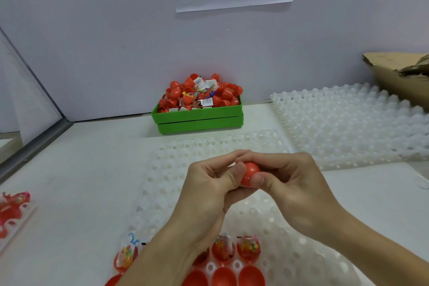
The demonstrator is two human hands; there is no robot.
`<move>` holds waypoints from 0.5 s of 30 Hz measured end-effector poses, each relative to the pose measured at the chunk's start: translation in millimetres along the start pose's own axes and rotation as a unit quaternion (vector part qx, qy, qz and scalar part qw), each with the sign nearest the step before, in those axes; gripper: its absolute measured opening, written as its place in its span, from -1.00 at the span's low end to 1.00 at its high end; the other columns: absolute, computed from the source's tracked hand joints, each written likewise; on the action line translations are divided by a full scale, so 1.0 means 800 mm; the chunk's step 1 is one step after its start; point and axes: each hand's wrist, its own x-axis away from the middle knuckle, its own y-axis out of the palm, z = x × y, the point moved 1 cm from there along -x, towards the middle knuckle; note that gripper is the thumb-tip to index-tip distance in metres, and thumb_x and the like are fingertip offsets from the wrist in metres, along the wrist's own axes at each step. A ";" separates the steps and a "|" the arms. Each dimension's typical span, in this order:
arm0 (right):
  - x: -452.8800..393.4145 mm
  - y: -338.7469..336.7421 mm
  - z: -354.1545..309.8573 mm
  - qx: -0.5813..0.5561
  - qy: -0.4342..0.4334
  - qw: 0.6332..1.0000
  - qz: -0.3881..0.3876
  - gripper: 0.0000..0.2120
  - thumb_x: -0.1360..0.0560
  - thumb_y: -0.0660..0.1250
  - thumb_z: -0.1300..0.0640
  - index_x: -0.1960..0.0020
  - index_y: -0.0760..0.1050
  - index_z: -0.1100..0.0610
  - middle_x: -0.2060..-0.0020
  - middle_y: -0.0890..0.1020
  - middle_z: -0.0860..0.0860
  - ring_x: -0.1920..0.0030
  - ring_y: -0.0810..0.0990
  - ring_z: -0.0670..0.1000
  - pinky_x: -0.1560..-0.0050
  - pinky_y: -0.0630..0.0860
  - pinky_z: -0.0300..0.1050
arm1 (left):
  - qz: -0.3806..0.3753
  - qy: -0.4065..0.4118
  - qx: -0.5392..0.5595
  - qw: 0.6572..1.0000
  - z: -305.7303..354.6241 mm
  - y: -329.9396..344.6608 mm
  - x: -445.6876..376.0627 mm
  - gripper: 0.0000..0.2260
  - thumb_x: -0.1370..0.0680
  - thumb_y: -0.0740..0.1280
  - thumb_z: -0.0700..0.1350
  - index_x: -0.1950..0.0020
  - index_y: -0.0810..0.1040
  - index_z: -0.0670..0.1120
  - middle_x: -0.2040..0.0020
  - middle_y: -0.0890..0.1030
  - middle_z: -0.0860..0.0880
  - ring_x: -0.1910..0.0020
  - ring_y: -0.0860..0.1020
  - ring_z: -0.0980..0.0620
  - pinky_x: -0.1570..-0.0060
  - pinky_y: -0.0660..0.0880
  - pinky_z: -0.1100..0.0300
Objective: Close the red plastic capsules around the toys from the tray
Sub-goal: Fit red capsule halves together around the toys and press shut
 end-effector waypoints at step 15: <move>-0.010 -0.013 0.014 -0.028 0.101 0.993 0.059 -0.51 -0.22 0.49 0.00 -0.14 0.62 0.05 0.02 0.73 -0.09 -0.07 0.68 -0.15 0.00 0.56 -0.36 | 0.047 0.045 -0.182 0.981 0.011 -0.009 -0.001 -0.74 -0.41 0.41 0.03 -0.05 0.67 -0.01 0.04 0.70 -0.04 0.15 0.72 -0.07 0.11 0.63 0.20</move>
